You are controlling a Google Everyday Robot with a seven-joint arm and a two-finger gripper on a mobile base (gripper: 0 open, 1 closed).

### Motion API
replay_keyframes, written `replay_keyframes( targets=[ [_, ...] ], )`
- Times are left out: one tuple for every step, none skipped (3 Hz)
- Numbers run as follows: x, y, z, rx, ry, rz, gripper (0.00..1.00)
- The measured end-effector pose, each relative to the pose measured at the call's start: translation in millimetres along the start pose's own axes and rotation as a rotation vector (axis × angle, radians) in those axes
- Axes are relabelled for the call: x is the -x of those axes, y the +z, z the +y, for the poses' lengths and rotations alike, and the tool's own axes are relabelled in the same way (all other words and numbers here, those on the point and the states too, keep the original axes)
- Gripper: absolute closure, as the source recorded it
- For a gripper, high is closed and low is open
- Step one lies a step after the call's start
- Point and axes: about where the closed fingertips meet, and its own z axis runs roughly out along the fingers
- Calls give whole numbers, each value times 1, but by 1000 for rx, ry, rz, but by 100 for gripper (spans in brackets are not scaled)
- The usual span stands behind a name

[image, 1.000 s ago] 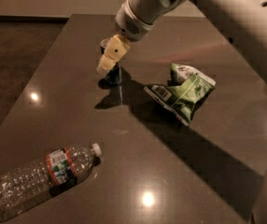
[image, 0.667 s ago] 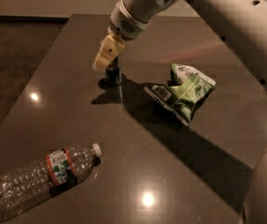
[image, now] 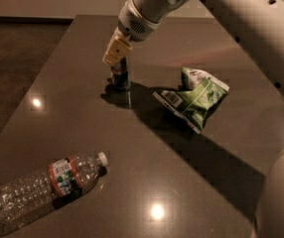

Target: Move redbull can near water bottle

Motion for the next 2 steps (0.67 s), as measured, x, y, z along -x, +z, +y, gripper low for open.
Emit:
replay_keyframes(
  targets=[
    [4, -12, 9, 14, -31, -24, 87],
    [16, -31, 31, 55, -98, -67, 100]
  ],
)
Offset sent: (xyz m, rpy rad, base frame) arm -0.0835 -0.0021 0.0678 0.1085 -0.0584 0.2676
